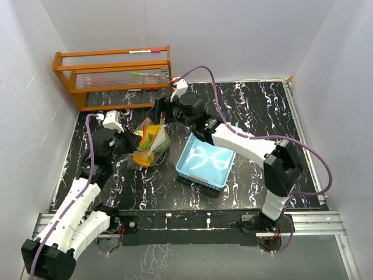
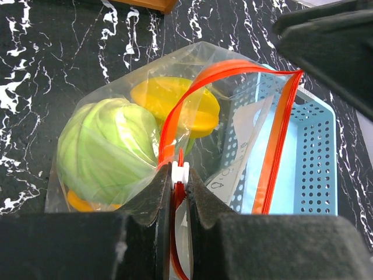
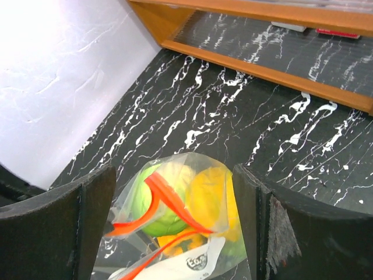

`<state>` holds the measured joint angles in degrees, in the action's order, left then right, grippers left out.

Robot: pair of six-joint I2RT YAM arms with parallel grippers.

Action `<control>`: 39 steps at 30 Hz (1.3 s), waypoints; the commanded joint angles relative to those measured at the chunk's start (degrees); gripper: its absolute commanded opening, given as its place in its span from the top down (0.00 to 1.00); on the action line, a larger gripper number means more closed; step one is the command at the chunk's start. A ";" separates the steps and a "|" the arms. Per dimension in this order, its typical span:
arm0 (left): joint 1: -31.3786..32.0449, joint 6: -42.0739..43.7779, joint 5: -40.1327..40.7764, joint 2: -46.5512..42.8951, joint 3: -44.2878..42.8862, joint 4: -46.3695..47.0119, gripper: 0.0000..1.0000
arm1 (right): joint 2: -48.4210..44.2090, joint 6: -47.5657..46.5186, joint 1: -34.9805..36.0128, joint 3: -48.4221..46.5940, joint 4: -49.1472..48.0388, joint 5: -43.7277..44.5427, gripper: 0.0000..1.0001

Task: Place the food in the zip-top bag and seal the zipper
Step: Adjust the zipper food storage bag at the center of the board.

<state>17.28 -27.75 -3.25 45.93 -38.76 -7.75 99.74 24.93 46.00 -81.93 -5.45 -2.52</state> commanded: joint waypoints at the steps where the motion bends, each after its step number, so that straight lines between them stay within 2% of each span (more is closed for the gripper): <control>1: 0.52 -0.89 -1.80 -1.52 -0.45 0.37 1.00 | 2.76 1.96 -0.19 -1.91 -0.85 0.91 0.18; 6: 0.74 -0.97 -2.03 -1.87 -1.00 -0.22 1.00 | 2.34 2.23 -0.26 -0.02 -0.66 0.86 0.22; 7: 0.75 -0.99 -2.03 -1.94 -1.12 -0.32 1.00 | 1.95 2.31 -0.16 0.64 -0.65 0.69 0.25; 9: 0.75 -0.95 -1.80 -1.83 -1.14 -0.51 1.00 | 0.74 2.51 -0.20 2.21 -0.70 -0.04 0.47; 11: 0.84 -0.91 -1.33 -1.73 -1.13 -0.72 1.00 | -1.71 2.90 -0.18 4.31 -0.97 0.20 0.76; 12: 0.83 -0.91 -0.82 -1.71 -1.26 -1.02 1.00 | -2.78 2.93 -0.13 5.61 -1.07 0.66 0.84; 13: 0.87 -0.86 -0.02 -1.67 -1.55 -1.44 0.98 | -3.77 2.89 -0.21 6.81 -1.09 1.48 0.86; 15: 0.83 -0.15 0.97 -1.58 -2.33 -2.33 0.74 | -5.98 2.63 -0.22 9.21 -0.98 3.82 0.88; 17: 0.83 1.13 2.39 -1.47 -3.79 -3.63 0.65 | -7.47 2.14 -0.21 10.71 -0.88 5.48 0.89; 18: 0.81 2.39 2.73 -1.38 -4.77 -4.20 0.53 | -8.00 2.02 -0.21 11.37 -0.88 6.26 0.90; 20: 0.83 5.78 2.88 -1.36 -6.89 -5.56 0.09 | -8.83 1.70 -0.21 12.01 -0.84 7.31 0.90; 21: 0.87 7.49 2.67 -1.34 -7.98 -6.18 0.03 | -9.08 1.38 -0.21 12.18 -0.86 7.86 0.90; 26: 0.79 13.49 1.02 -3.52 -10.39 -7.29 0.03 | -9.34 0.16 -0.86 11.97 -0.49 8.36 0.90; 31: 0.82 9.49 10.44 -4.69 -10.53 -9.00 0.04 | -10.13 -0.53 -1.55 12.68 -0.59 7.94 0.90; 35: 0.80 1.30 11.65 -2.15 -12.87 -13.98 0.20 | -10.28 -0.58 -1.71 12.92 -0.66 7.59 0.90; 39: 0.78 7.06 8.99 -4.22 -10.82 -14.85 0.38 | -10.18 -1.11 -2.03 12.40 -0.43 6.56 0.90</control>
<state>17.96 -22.79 5.93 44.16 -49.80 -19.55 92.29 25.34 44.51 -68.69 -3.36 4.34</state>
